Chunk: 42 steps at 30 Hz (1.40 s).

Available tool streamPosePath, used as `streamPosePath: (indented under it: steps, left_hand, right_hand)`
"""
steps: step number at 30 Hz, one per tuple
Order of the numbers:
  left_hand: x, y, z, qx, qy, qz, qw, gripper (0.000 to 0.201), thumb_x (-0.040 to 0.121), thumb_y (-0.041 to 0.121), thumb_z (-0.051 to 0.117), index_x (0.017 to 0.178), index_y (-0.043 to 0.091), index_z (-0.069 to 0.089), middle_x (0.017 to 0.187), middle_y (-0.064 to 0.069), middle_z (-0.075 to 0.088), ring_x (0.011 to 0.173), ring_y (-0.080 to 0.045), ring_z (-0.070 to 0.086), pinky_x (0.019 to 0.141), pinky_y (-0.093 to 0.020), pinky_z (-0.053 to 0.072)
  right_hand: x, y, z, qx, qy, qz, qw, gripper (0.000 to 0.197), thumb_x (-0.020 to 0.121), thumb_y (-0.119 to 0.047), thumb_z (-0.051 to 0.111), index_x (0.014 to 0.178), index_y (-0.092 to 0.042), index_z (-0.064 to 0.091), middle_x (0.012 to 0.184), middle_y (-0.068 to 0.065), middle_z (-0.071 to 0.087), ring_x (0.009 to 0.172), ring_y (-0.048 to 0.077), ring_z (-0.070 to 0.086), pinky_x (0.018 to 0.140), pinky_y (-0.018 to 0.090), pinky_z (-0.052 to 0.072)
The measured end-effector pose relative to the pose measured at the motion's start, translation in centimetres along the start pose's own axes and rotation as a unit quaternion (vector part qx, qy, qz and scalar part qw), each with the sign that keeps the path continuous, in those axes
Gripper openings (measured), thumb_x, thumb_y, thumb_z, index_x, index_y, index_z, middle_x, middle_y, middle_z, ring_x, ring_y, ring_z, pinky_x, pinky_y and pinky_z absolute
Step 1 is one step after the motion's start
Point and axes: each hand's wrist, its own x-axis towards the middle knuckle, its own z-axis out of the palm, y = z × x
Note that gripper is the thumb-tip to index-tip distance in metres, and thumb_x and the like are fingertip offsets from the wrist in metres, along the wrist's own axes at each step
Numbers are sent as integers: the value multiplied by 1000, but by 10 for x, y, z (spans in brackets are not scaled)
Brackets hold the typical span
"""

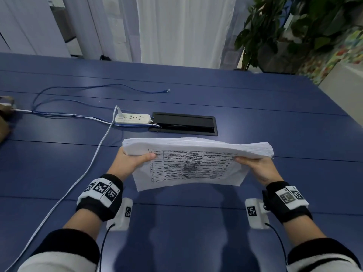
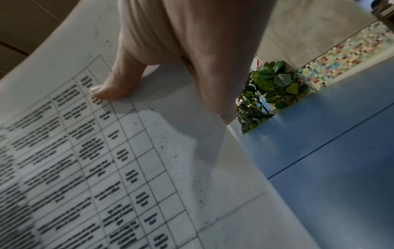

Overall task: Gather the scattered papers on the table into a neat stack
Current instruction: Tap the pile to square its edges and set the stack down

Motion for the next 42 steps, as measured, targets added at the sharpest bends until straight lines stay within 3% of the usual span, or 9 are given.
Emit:
streamPosePath:
  steps: [6,16,21,25,27,31,36,40,42]
  left_hand:
    - [-1,-12,-7,5,-19,2,1000,30,62,-6,75,74,21,76,79,10,75,75,-2,70,67,-14,54]
    - [-4,-59,-9,65,-35,-62,995,39,69,-6,75,104,7,65,88,13,74,87,-2,69,75,-14,53]
    - [9,-42,-14,93,-57,-100,989,33,70,4,77,92,26,67,80,22,72,80,9,67,67,-5,49]
    - [10,-53,-16,115,-102,-180,972,37,58,22,82,92,22,70,86,15,73,85,1,69,81,-19,49]
    - [10,-69,-14,143,-105,-232,956,33,64,16,82,95,14,70,90,7,73,87,-8,69,88,-27,49]
    - [9,-95,-8,166,-100,-305,932,42,69,17,81,106,4,69,108,-6,70,102,-22,65,97,-34,47]
    - [3,-90,-12,106,-57,-348,930,33,74,21,77,100,4,68,94,-6,73,88,-21,70,87,-32,54]
    - [-26,-85,-15,29,-42,-350,935,20,89,19,61,102,5,63,97,-7,71,81,-18,69,66,-26,56]
    - [-40,-86,-13,45,-58,-328,942,16,91,14,57,106,9,61,101,-4,70,85,-16,68,66,-23,56]
  right_hand:
    - [-2,13,-1,-18,5,11,1000,31,68,14,70,86,-10,66,76,-10,74,74,2,69,65,13,52]
    - [0,40,5,-39,12,96,995,43,60,-8,83,100,-12,68,94,-3,73,87,9,67,77,20,51]
    - [15,19,7,-78,-20,103,991,37,65,0,80,95,-18,68,98,-2,72,89,8,69,84,26,52]
    - [11,34,7,-131,-30,219,966,38,67,-5,80,103,-5,68,101,5,69,86,13,66,88,31,48]
    - [6,47,8,-162,-37,269,949,40,68,-7,81,105,-1,66,104,8,68,92,20,63,92,32,47]
    - [1,59,12,-222,-35,314,922,37,71,-13,80,102,-1,66,96,3,65,87,17,58,63,18,42]
    - [-7,65,-2,-165,-2,361,918,43,78,-22,74,106,8,63,99,13,71,81,24,69,71,30,56]
    - [-29,69,-9,-152,10,378,913,40,93,-31,55,110,5,60,98,13,68,86,26,64,76,34,52]
    - [-37,74,-4,-167,19,368,915,41,97,-28,47,116,7,56,108,16,65,92,28,62,79,35,51]
